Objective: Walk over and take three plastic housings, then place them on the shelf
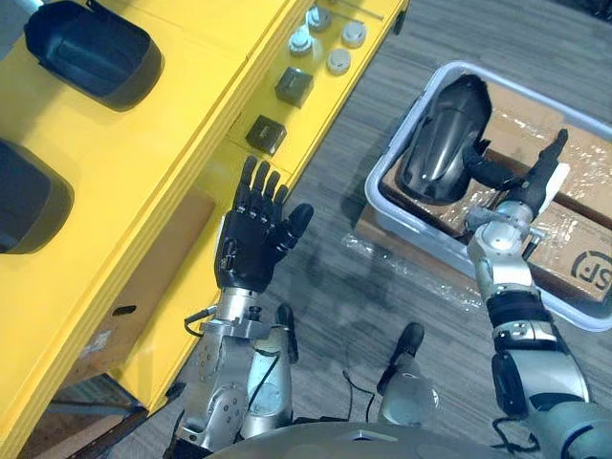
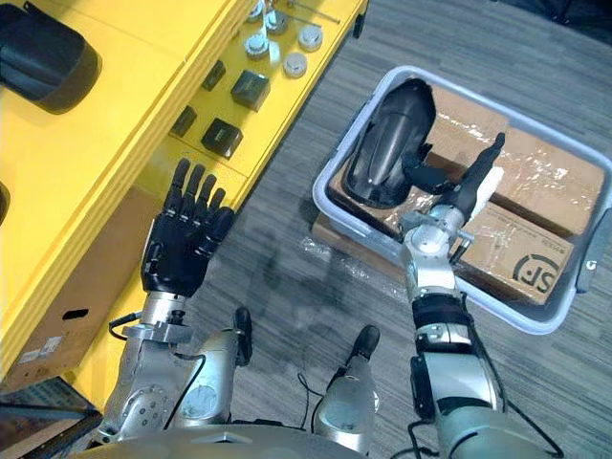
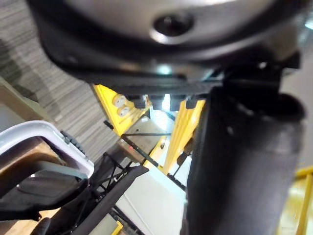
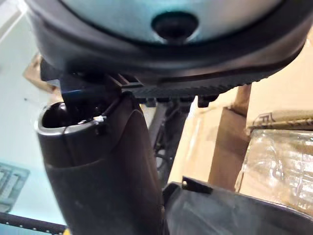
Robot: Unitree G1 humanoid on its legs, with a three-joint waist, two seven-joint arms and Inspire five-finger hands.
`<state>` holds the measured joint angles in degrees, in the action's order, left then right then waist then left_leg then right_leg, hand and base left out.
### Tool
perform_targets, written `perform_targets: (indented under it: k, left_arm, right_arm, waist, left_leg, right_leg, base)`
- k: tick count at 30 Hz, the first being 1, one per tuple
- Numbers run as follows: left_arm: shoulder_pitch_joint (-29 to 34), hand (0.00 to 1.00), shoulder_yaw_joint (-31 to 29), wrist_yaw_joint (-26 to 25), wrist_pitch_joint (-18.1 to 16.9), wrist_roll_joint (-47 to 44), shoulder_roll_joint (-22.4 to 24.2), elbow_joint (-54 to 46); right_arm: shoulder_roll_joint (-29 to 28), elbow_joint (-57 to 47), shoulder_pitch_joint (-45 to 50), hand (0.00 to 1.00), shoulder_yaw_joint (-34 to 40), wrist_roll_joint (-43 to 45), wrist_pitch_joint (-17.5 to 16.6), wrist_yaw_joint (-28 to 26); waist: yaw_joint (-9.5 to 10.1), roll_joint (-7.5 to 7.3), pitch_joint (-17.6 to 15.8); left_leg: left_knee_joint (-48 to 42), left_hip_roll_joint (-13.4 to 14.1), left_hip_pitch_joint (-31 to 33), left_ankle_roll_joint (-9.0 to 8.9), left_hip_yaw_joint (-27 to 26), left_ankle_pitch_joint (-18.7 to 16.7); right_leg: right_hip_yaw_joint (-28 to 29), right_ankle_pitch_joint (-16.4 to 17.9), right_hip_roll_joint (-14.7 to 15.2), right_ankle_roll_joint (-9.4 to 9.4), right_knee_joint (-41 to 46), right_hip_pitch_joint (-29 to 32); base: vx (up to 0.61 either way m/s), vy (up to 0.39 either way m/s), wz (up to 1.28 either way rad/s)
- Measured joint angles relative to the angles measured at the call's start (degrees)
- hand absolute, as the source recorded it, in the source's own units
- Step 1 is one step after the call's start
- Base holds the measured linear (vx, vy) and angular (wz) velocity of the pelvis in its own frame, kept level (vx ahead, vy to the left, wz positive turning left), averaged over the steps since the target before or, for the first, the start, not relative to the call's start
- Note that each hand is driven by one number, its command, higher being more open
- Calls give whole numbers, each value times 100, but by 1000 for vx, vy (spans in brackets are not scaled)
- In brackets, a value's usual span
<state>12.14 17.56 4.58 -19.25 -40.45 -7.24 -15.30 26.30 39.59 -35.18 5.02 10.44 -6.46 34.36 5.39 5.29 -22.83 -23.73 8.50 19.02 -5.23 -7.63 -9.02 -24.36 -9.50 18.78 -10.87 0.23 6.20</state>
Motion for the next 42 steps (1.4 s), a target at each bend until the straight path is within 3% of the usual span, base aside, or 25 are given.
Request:
perform_targets:
  k: [5, 6, 10, 13, 16, 21, 23, 28, 33, 35, 36, 40, 42]
  left_arm:
    - [-92, 100, 106, 70, 78, 59, -7, 79]
    - [-93, 100, 124, 73, 92, 62, -9, 125]
    - [-164, 100, 258, 144, 363, 285, -160, 430]
    - [-151, 100, 351, 194, 528, 285, -248, 518]
    - [-157, 100, 404, 213, 570, 285, -291, 588]
    - [-204, 100, 399, 346, 573, 312, -357, 582]
    - [-240, 100, 355, 363, 577, 330, -452, 563]
    - [-271, 100, -34, 492, 863, 1588, -772, 213]
    - [-534, 100, -47, 1176, 1400, 1846, -1193, -141]
    - [-711, 100, -67, 1442, 1901, 1488, -1217, -138]
    - [-826, 100, -53, 1596, 2327, 1105, -1194, -126]
    - [-1195, 100, 110, 1657, 3157, 448, -892, 345]
    - [-1536, 100, 241, 1255, 3567, 112, -638, 1128]
  right_arm:
    - [542, 1188, -693, 100, -159, 434, 555, -479]
    - [610, 1293, -731, 0, -220, 431, 630, -586]
    - [1235, 2295, -1472, 0, -616, 350, 978, -1268]
    - [1561, 2734, -1788, 0, -637, 282, 1211, -1473]
    - [1875, 2920, -1858, 0, -688, -158, 1496, -2094]
    - [1952, 3203, -2121, 0, -725, -887, 2073, -2139]
    - [1976, 3217, -2147, 0, -755, -1006, 2148, -2071]
    - [1956, 3209, -2183, 0, -549, -1007, 2575, -2086]
    - [1761, 2948, -1897, 0, -400, -1234, 2491, -2108]
    - [1427, 2683, -1484, 0, -363, -1290, 2439, -1949]
    - [1100, 2422, -1167, 0, -347, -1487, 2410, -1755]
    - [532, 1534, -573, 0, -353, -1934, 2449, -1444]
    - [299, 990, -347, 0, -368, -2225, 2456, -1288]
  waist:
    - [145, 113, -173]
    - [158, 129, -188]
    - [264, 164, -316]
    - [297, 167, -323]
    - [300, 171, -324]
    - [358, 179, -325]
    - [412, 175, -327]
    - [388, 160, -326]
    - [354, 111, -158]
    - [333, -10, 113]
    - [268, -125, 295]
    - [100, -363, 737]
    - [43, -476, 924]
  left_leg:
    - [45, -4, 65, 10, 60, 90]
    - [57, -8, 65, 9, 73, 103]
    - [361, -37, 76, -24, 197, 372]
    - [551, -65, 77, -49, 276, 524]
    - [687, -76, 54, -67, 321, 639]
    - [814, -73, 21, -91, 473, 796]
    - [901, -71, -29, -96, 496, 863]
    - [1423, -77, -502, -135, 460, 1081]
    - [2237, -46, -1032, -170, 301, 1433]
    - [2470, 6, -1200, -202, 243, 1507]
    - [2551, 33, -1302, -210, 204, 1515]
    - [2657, 46, -1438, -214, 64, 1514]
    - [2711, 68, -1597, -236, -72, 1498]
  right_leg:
    - [-77, 24, 13, 35, 112, 80]
    - [-89, 32, 16, 48, 125, 81]
    - [-244, 99, 26, 146, 289, 185]
    - [-369, 119, 26, 174, 290, 194]
    - [-428, 136, 24, 200, 307, 195]
    - [-557, 214, 22, 306, 481, 172]
    - [-599, 219, 14, 314, 487, 136]
    - [-604, 238, 0, 345, 478, -95]
    - [-514, 245, -67, 360, 409, -194]
    - [-508, 244, -141, 360, 304, -262]
    - [-504, 243, -183, 359, 236, -331]
    - [-454, 188, -234, 294, 28, -418]
    - [-362, 152, -291, 242, -158, -534]
  base:
    - [-53, 10, 6]
    - [-54, 2, 12]
    - [-74, -13, 15]
    - [-83, -32, 16]
    - [-65, -17, 9]
    - [-51, -9, 14]
    - [-32, -15, 11]
    - [-3, -10, 2]
    - [29, -35, -10]
    - [79, -59, -12]
    - [60, -43, -11]
    - [43, -37, -14]
    - [-7, -42, -27]
